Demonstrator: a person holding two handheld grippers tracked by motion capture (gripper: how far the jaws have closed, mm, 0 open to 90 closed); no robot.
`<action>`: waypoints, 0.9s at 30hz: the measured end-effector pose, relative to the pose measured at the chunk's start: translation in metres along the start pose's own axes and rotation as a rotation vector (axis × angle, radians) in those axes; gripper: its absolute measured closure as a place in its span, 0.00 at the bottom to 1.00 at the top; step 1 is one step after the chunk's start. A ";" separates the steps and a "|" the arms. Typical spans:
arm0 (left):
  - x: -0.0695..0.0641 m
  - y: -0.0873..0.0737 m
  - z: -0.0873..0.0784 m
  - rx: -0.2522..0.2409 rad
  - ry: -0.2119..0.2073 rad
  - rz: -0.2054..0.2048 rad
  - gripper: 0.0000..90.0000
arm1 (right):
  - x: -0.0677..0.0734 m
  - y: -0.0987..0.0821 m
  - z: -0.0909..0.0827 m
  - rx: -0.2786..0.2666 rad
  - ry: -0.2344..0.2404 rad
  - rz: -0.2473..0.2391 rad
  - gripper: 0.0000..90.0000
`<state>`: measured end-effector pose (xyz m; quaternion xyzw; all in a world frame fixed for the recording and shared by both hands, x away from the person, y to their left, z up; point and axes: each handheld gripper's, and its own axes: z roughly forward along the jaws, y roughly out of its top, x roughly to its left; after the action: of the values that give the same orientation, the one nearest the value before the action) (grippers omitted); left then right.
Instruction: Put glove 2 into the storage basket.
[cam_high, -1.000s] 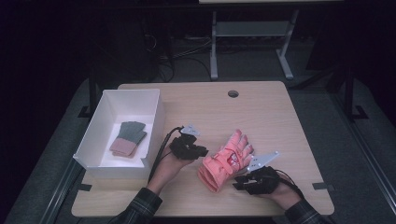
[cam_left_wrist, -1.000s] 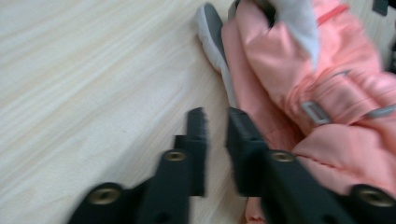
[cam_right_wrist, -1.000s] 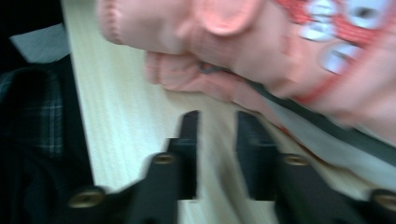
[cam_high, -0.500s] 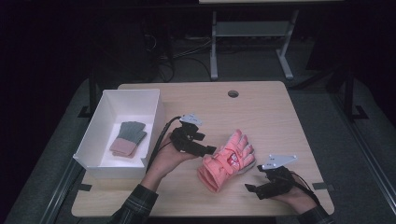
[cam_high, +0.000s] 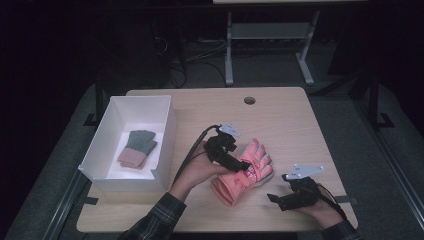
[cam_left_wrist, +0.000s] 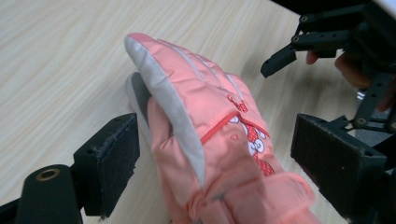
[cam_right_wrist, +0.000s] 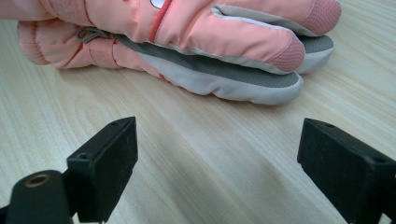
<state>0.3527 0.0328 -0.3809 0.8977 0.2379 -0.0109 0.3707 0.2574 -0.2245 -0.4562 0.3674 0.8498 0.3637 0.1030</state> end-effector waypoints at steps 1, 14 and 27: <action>0.001 0.000 0.003 0.011 0.006 0.007 0.17 | 0.001 0.000 0.001 -0.002 0.004 0.007 0.13; 0.009 -0.010 0.035 0.088 -0.016 -0.016 0.15 | 0.001 0.000 0.002 0.010 0.005 -0.009 0.13; 0.016 -0.024 0.059 0.166 -0.081 -0.106 0.14 | 0.001 0.000 0.003 0.011 0.006 0.002 0.13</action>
<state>0.3657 0.0147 -0.4422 0.9103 0.2682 -0.0865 0.3033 0.2578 -0.2222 -0.4585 0.3677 0.8517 0.3602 0.0979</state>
